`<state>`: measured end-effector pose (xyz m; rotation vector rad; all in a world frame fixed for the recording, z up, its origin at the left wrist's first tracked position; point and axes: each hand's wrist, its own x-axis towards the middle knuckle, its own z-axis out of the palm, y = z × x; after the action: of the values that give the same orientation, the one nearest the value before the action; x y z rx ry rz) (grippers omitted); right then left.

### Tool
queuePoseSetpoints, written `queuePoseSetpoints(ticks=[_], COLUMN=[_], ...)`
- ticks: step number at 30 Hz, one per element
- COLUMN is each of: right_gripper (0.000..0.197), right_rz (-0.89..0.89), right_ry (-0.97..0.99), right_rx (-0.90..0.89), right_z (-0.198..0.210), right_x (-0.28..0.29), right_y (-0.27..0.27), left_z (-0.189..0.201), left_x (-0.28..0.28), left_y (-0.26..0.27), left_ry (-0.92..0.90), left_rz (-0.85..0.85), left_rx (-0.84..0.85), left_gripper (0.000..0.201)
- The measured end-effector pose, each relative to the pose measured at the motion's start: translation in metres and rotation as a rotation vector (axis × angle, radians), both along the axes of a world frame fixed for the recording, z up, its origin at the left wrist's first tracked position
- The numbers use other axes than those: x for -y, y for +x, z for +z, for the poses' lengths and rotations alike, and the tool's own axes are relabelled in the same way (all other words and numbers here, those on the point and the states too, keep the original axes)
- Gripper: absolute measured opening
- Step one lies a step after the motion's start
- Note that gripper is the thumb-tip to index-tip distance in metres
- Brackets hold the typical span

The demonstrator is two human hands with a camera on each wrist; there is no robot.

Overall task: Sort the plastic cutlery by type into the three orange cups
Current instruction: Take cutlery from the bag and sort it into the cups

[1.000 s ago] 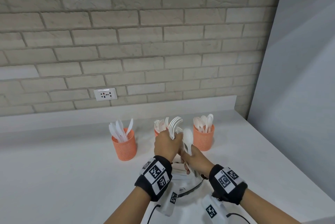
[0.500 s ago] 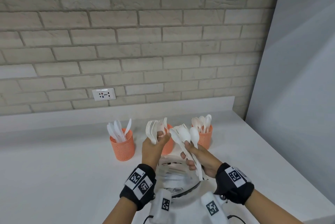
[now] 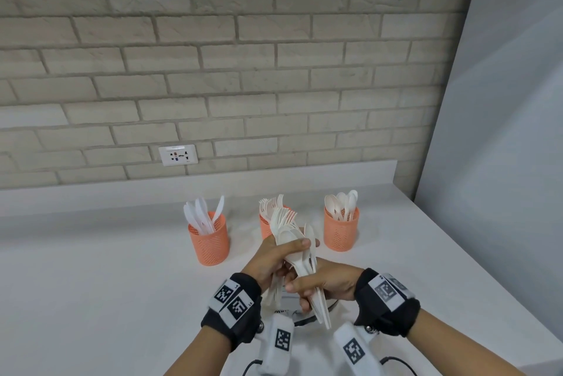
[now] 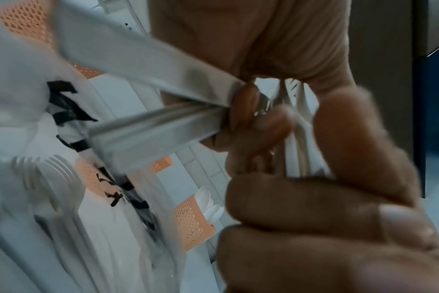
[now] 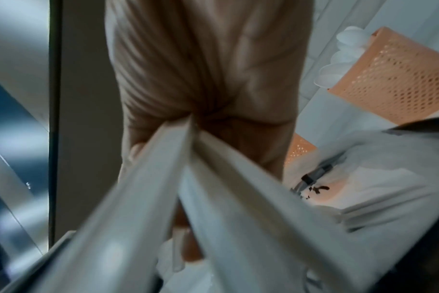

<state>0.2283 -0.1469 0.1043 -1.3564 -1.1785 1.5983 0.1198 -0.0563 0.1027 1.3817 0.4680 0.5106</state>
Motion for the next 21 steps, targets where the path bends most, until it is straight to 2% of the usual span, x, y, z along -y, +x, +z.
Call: queuePoseSetpoints(ticks=[2, 4, 9, 11, 14, 17, 21], right_gripper=[0.016, 0.024, 0.013, 0.010, 0.015, 0.021, 0.021], right_rz=[0.048, 0.089, 0.083, 0.014, -0.120, -0.279, -0.407], right_ry=[-0.018, -0.041, -0.069, -0.035, 0.069, 0.181, 0.309], right_rx=[0.040, 0.045, 0.019, 0.036, 0.013, 0.137, 0.233], right_z=[0.003, 0.006, 0.014, 0.012, 0.004, -0.006, -0.021], right_x=[0.000, 0.000, 0.003, 0.004, 0.001, -0.001, -0.005], right_y=[0.001, 0.003, 0.007, 0.007, 0.005, 0.001, -0.005], left_z=[0.001, 0.003, 0.005, 0.006, 0.005, -0.001, -0.003], left_x=[0.003, 0.006, 0.006, 0.005, 0.000, -0.005, -0.007], left_y=[0.002, 0.004, 0.009, 0.011, 0.016, 0.020, 0.023], left_ry=[-0.029, -0.056, -0.081, -0.085, -0.098, -0.133, -0.152], left_rz=[-0.008, -0.015, 0.074, 0.129, 0.278, 0.449, 0.576], left_rx=[0.012, 0.023, 0.035, 0.029, -0.004, -0.011, -0.001], left_gripper=[0.057, 0.051, 0.026, 0.016, 0.018, 0.026, 0.022])
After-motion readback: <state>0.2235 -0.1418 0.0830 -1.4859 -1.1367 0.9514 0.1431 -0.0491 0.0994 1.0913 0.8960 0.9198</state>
